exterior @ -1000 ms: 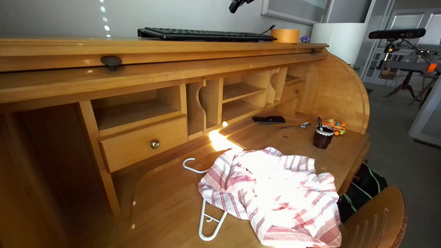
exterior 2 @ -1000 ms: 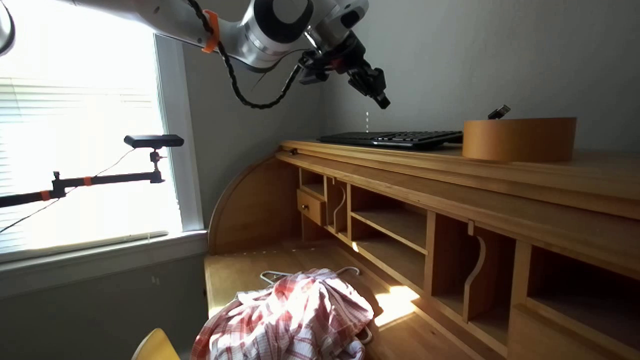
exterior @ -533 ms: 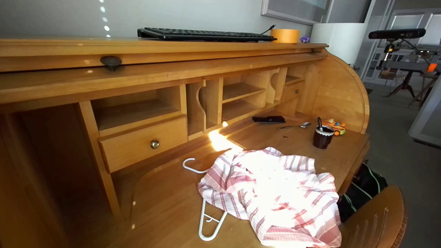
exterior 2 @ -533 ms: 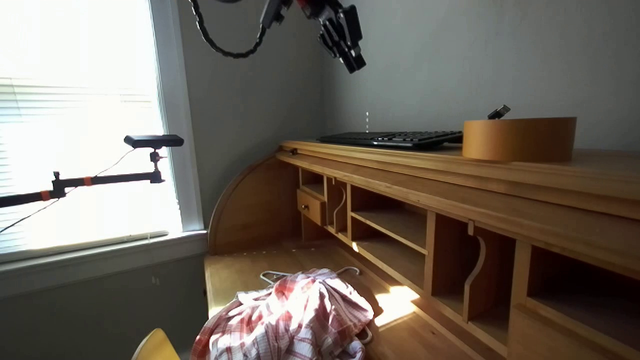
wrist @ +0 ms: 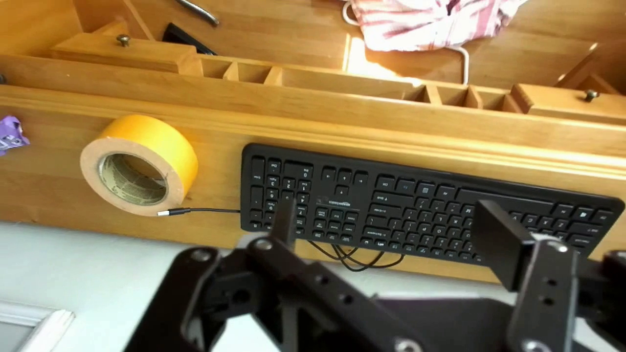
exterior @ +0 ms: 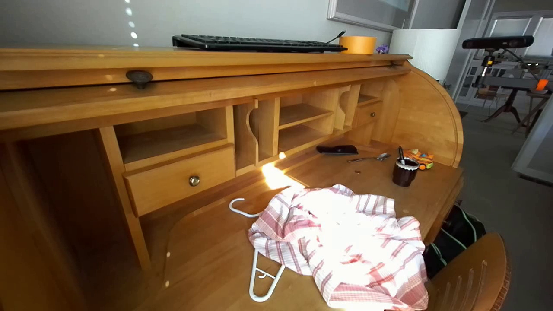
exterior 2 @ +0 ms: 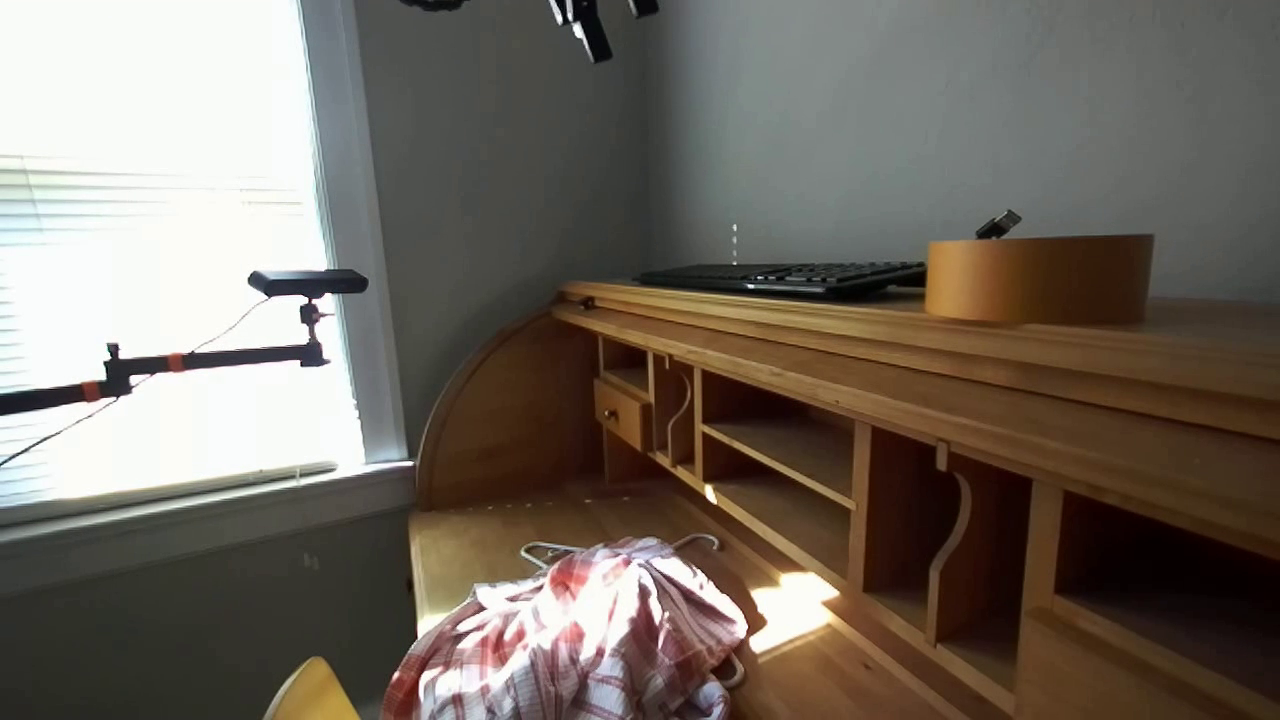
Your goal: Press a key on the keyboard
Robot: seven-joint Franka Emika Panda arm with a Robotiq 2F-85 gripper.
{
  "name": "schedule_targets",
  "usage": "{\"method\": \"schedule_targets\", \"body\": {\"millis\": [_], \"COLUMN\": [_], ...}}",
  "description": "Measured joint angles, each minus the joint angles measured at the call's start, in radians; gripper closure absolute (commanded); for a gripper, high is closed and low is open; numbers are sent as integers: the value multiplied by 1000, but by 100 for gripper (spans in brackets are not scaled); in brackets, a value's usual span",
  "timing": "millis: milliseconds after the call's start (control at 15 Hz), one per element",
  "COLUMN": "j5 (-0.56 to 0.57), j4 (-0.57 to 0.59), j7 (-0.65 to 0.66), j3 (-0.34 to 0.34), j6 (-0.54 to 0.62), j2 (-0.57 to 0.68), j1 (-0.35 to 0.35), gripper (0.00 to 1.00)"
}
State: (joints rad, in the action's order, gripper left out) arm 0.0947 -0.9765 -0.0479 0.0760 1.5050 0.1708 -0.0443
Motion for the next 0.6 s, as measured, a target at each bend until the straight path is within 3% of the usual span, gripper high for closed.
{"method": "schedule_targets", "body": {"millis": [333, 600], "j5": [-44, -54], "j4": [91, 109], "j7": [-97, -110], "j3": [0, 0], "j6": [-159, -171], "j2": [49, 67], "j1": [-20, -22], "gripper": [0, 0]}}
